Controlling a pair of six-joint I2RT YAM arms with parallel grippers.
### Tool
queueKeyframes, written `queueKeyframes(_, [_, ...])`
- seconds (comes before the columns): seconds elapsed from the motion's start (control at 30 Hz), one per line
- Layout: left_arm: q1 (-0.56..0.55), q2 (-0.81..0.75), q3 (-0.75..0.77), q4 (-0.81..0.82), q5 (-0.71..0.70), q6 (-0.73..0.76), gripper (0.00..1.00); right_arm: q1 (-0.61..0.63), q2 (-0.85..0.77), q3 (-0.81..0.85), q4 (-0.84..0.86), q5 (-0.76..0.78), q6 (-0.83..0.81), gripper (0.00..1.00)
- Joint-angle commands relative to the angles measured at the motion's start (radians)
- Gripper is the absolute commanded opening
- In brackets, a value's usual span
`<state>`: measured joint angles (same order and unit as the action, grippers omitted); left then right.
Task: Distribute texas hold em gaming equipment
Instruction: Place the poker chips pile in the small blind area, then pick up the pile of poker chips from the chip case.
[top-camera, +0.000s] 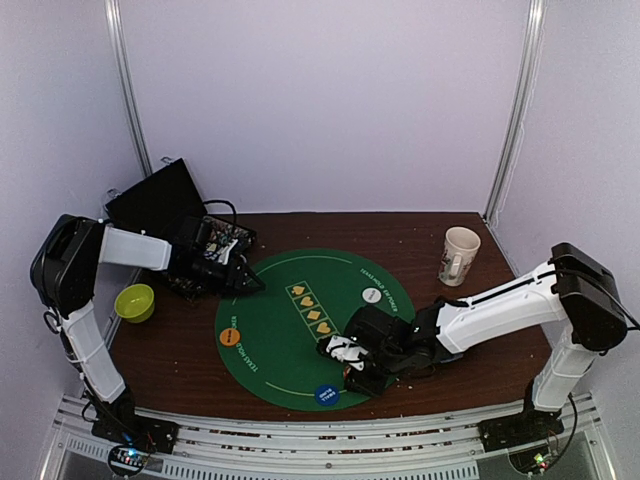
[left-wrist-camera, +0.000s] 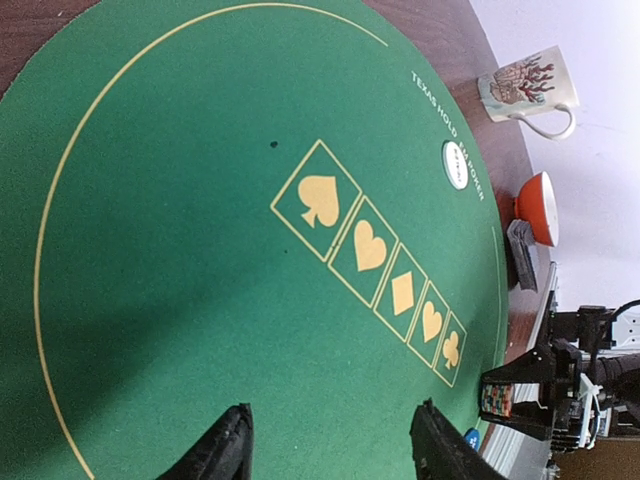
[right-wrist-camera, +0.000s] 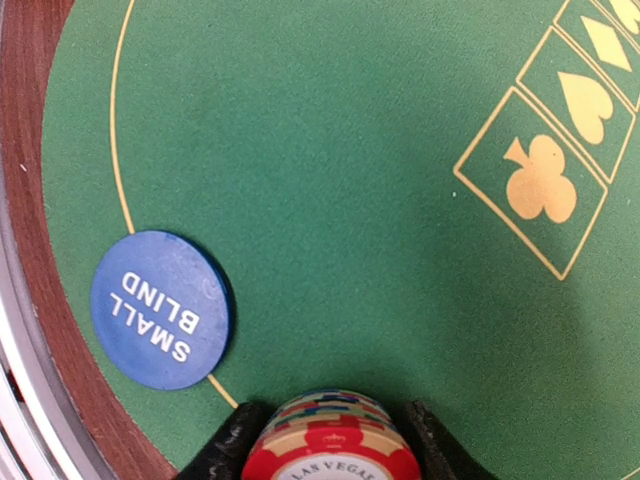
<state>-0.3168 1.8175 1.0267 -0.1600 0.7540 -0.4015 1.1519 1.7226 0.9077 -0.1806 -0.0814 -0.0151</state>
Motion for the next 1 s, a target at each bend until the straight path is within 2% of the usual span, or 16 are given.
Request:
queueKeyframes(0.0, [0.013, -0.019, 0.018, -0.001, -0.007, 0.02, 0.57, 0.018, 0.024, -0.025, -0.132, 0.017, 0.015, 0.56])
queueKeyframes(0.13, [0.013, -0.027, 0.019, -0.017, -0.026, 0.028, 0.57, 0.018, 0.002, -0.012, -0.143, 0.032, 0.015, 0.7])
queueKeyframes(0.17, [0.013, -0.03, 0.023, -0.028, -0.037, 0.034, 0.57, 0.018, -0.004, -0.006, -0.147, 0.039, 0.016, 0.79])
queueKeyframes(0.2, [0.013, -0.036, 0.03, -0.045, -0.049, 0.043, 0.57, 0.018, -0.011, 0.004, -0.153, 0.049, 0.017, 0.96])
queueKeyframes(0.23, [0.013, -0.045, 0.039, -0.065, -0.063, 0.055, 0.57, 0.018, -0.019, 0.017, -0.162, 0.061, 0.021, 1.0])
queueKeyframes(0.33, [0.014, -0.078, 0.087, -0.142, -0.112, 0.116, 0.58, 0.019, -0.046, 0.062, -0.197, 0.102, 0.024, 1.0])
queueKeyframes(0.53, [0.061, -0.142, 0.236, -0.393, -0.308, 0.28, 0.71, 0.017, -0.129, 0.175, -0.293, 0.169, -0.01, 1.0])
queueKeyframes(0.6, [0.104, -0.162, 0.277, -0.463, -0.43, 0.324, 0.76, 0.016, -0.159, 0.214, -0.336, 0.177, -0.028, 1.0])
queueKeyframes(0.67, [0.131, -0.175, 0.307, -0.526, -0.63, 0.364, 0.8, 0.017, -0.194, 0.241, -0.364, 0.182, -0.051, 1.0])
queueKeyframes(0.73, [0.138, -0.177, 0.306, -0.573, -0.826, 0.389, 0.8, 0.017, -0.235, 0.244, -0.355, 0.2, -0.074, 1.0])
queueKeyframes(0.77, [0.138, -0.174, 0.3, -0.592, -0.877, 0.404, 0.78, 0.016, -0.255, 0.239, -0.345, 0.204, -0.088, 1.0])
queueKeyframes(0.87, [0.138, -0.162, 0.284, -0.643, -0.892, 0.446, 0.75, 0.013, -0.298, 0.215, -0.311, 0.207, -0.117, 1.0])
queueKeyframes(0.97, [0.137, -0.133, 0.271, -0.661, -0.932, 0.491, 0.8, 0.01, -0.316, 0.191, -0.302, 0.206, -0.131, 1.0])
